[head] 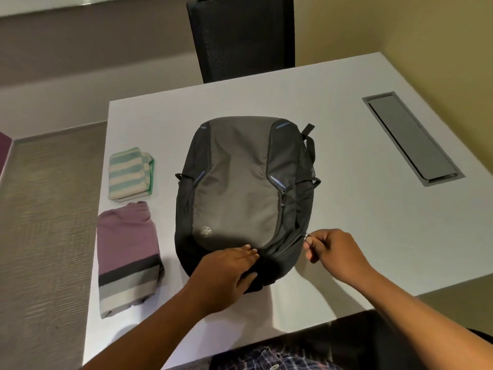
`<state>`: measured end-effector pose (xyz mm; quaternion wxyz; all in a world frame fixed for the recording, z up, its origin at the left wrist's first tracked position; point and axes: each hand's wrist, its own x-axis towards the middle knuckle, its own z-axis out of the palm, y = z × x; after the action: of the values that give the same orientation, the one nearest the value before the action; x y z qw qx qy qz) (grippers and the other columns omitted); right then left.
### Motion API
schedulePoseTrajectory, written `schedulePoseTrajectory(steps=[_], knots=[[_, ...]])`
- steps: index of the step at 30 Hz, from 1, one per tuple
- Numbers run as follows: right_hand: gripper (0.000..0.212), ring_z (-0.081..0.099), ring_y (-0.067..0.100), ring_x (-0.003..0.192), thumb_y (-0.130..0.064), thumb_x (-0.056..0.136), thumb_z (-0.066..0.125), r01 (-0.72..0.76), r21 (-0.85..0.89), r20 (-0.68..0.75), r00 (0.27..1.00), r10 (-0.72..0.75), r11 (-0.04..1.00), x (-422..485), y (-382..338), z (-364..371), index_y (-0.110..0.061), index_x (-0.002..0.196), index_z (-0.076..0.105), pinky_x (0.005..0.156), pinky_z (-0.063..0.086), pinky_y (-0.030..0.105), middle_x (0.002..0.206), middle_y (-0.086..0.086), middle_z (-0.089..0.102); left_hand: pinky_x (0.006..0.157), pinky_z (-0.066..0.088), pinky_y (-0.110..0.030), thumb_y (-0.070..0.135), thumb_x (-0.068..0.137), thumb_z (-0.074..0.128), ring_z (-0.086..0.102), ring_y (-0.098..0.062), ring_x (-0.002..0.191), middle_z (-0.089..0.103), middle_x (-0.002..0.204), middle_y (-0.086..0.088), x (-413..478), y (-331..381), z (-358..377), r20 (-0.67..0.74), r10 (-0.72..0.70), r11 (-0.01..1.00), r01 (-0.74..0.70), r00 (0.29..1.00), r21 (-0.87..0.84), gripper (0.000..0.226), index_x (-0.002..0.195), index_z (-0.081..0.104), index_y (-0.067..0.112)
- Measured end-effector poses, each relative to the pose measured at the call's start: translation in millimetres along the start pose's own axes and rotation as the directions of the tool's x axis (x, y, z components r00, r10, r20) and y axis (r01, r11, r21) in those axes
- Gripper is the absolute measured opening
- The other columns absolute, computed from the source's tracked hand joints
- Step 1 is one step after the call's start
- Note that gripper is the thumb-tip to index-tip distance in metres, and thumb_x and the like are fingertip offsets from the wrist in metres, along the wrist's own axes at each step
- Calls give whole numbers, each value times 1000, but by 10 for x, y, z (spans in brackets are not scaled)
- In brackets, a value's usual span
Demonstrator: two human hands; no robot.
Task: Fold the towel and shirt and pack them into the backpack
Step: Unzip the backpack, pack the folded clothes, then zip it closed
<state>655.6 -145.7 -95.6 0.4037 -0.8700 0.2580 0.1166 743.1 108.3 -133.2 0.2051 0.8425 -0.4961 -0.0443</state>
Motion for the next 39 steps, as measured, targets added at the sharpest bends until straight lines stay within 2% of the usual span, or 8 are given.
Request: schedulePoseTrajectory(steps=[4,9,14,24,27,32,36,39], knots=[[36,65,9,63,-17,99,52,48,27,45,998,-50,998,-82,-112,1,-17,67,69,75,51,29,63,-13,69,89,52,-26,56,86,45,63,-10,114,67,123,3,240,250,102,-15,-109,994,109,994,-7,57,125,64,18],[36,62,6,61,-18,98,52,74,-21,18,997,-74,997,-84,-42,-33,-21,65,66,71,51,29,62,-17,67,70,59,-25,42,92,46,72,-12,90,75,105,0,393,361,130,-77,-120,993,120,990,-9,40,107,73,16],[37,60,5,56,-26,98,55,61,-51,-18,998,-62,997,75,26,-151,-24,62,65,67,49,28,60,-14,67,72,55,-22,39,93,52,71,-10,91,75,105,-1,445,387,76,-144,-71,997,75,987,21,36,107,74,15],[32,67,13,69,-19,93,58,-67,-217,-85,995,49,974,988,309,-422,-27,63,66,70,49,30,64,-9,70,72,58,-23,36,92,54,71,-10,93,75,104,-1,511,397,-89,-198,-16,999,22,980,29,33,103,76,14],[22,68,26,81,-22,92,59,-121,-274,-99,990,97,954,1265,356,-463,-23,74,70,79,55,38,76,0,73,74,58,-23,37,92,53,71,-9,94,75,105,-1,525,396,-83,-180,-18,1000,21,983,20,33,103,76,15],[25,63,37,82,-33,96,52,-146,-425,-131,987,99,893,1384,315,-354,-15,88,69,70,50,36,87,14,68,79,55,-20,39,92,52,71,-8,94,75,105,1,589,384,-16,-162,-26,1000,24,986,-11,34,102,76,16],[23,62,37,86,-30,96,50,-181,-426,-117,983,144,886,1315,380,-244,-17,87,67,72,50,36,98,15,70,82,55,-21,40,93,51,69,-6,100,74,106,4,507,307,141,-106,-11,999,7,994,-39,34,103,75,19],[33,60,35,112,-29,93,58,-127,-357,-93,991,100,925,1237,389,-164,-17,123,63,89,51,41,127,12,63,83,56,-23,42,89,51,67,-6,104,74,104,8,326,220,312,-25,-3,999,2,1000,-34,35,102,76,21]])
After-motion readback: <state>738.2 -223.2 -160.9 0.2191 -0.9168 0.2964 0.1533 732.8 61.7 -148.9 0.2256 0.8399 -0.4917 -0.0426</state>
